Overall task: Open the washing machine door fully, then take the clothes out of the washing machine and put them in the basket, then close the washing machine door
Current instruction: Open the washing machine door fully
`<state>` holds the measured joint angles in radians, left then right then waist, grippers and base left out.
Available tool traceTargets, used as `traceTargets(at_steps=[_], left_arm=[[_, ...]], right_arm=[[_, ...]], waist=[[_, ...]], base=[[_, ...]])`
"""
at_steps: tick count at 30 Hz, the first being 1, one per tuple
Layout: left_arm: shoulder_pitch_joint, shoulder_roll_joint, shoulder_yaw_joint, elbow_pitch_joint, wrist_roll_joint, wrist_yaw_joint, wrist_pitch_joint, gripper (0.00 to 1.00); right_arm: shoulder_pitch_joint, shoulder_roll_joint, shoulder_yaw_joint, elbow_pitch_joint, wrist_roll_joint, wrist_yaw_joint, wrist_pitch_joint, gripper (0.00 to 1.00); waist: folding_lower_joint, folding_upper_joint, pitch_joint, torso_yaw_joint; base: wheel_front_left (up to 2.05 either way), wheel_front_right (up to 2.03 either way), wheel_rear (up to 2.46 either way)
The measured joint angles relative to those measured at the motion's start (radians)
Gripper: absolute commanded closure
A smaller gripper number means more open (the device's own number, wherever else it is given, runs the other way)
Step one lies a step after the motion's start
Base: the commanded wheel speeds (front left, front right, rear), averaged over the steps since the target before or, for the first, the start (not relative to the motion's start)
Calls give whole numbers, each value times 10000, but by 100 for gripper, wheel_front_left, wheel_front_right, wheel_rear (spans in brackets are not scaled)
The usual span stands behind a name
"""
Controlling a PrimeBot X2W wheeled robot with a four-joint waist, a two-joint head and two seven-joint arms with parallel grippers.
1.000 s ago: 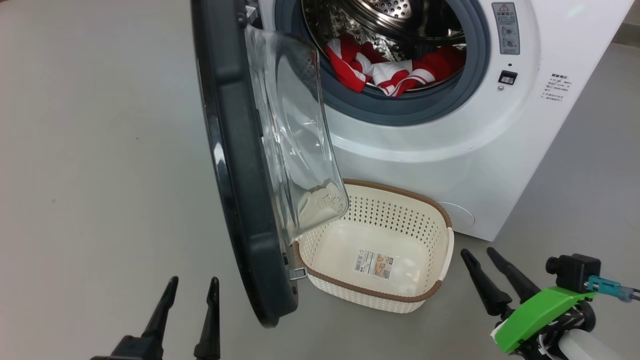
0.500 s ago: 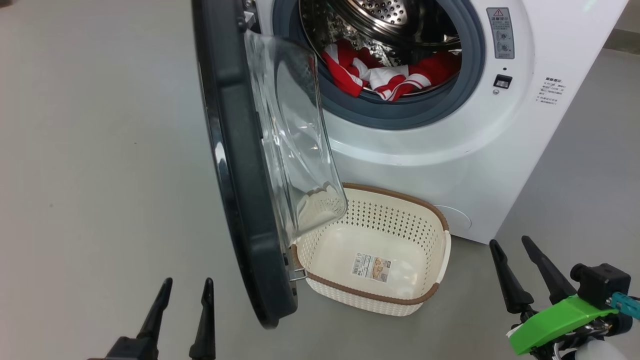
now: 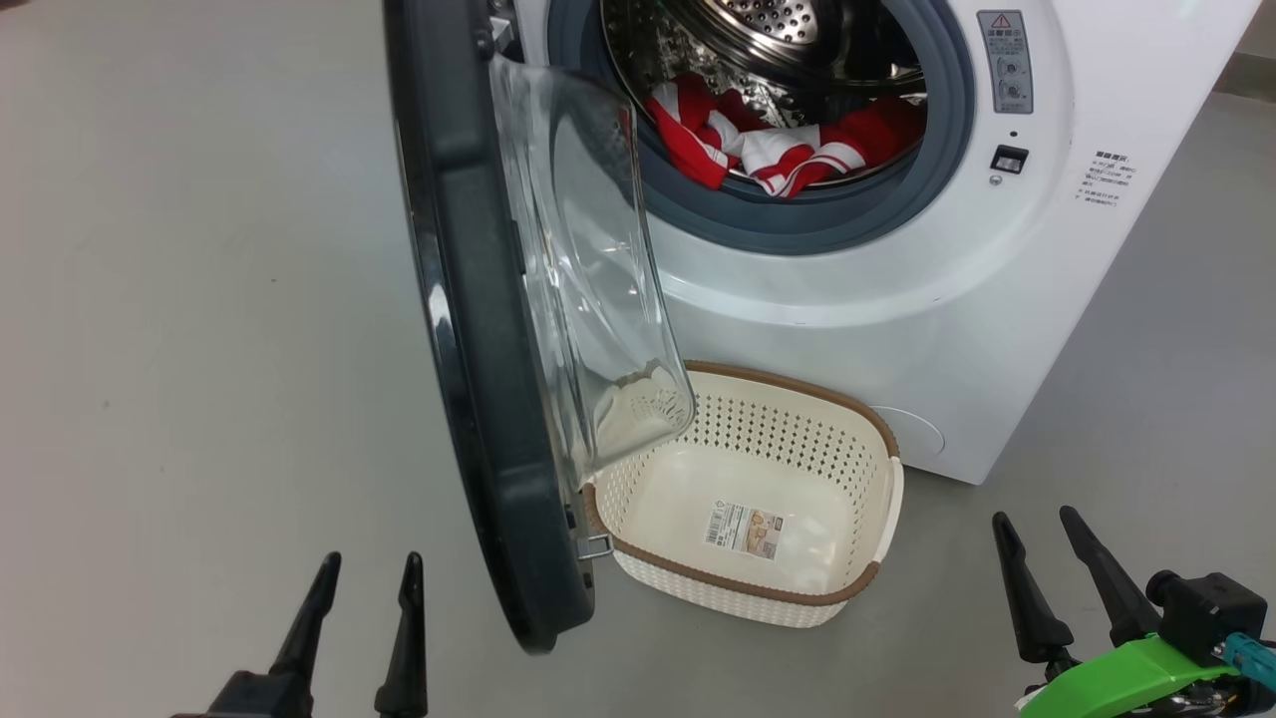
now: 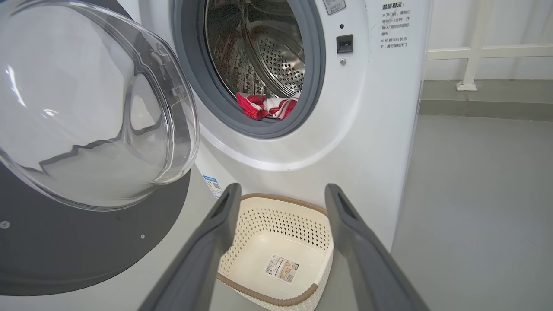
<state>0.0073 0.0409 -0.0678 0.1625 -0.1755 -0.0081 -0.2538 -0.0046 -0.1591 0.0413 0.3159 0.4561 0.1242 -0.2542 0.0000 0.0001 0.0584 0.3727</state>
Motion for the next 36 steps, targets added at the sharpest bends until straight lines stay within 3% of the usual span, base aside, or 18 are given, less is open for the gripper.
traceTargets(at_steps=[10, 11, 13, 18, 23, 29, 36], left_arm=[[-1, -4, 31, -31, -42, 94, 0, 0], [-2, -2, 69, -29, -119, 115, 0, 29], [-13, -4, 178, -58, -253, 211, 0, 100], [-65, -10, 470, -671, -454, 314, 0, 100], [-525, -4, 583, -2951, -752, 464, -4, 100], [-537, 4, -966, -4364, -347, 462, -35, 100], [-263, 25, -2913, -3384, -600, 316, -33, 100]], right_arm=[[22, 52, -157, -23, -270, 0, 0, 0], [22, 52, -176, -38, -270, 0, 0, 0], [22, 63, -215, -54, -291, 0, 0, 0], [24, 77, -255, -94, -374, 0, -2, 0], [25, 75, -255, -125, -454, 0, -10, 0], [24, 75, -207, -125, -454, 0, -10, 0], [21, 73, -188, -136, -456, 0, -10, 0]], waist=[[0, 0, 51, -44], [0, 0, 49, -47], [0, 0, 36, -53], [0, 0, 49, -47], [0, 0, 148, -53], [0, 0, 173, -170], [0, 0, 236, -298]], base=[[0, 0, 0], [0, 0, 0], [0, 0, 0], [0, 0, 0], [0, 0, 0], [0, 0, 0], [0, 0, 0]])
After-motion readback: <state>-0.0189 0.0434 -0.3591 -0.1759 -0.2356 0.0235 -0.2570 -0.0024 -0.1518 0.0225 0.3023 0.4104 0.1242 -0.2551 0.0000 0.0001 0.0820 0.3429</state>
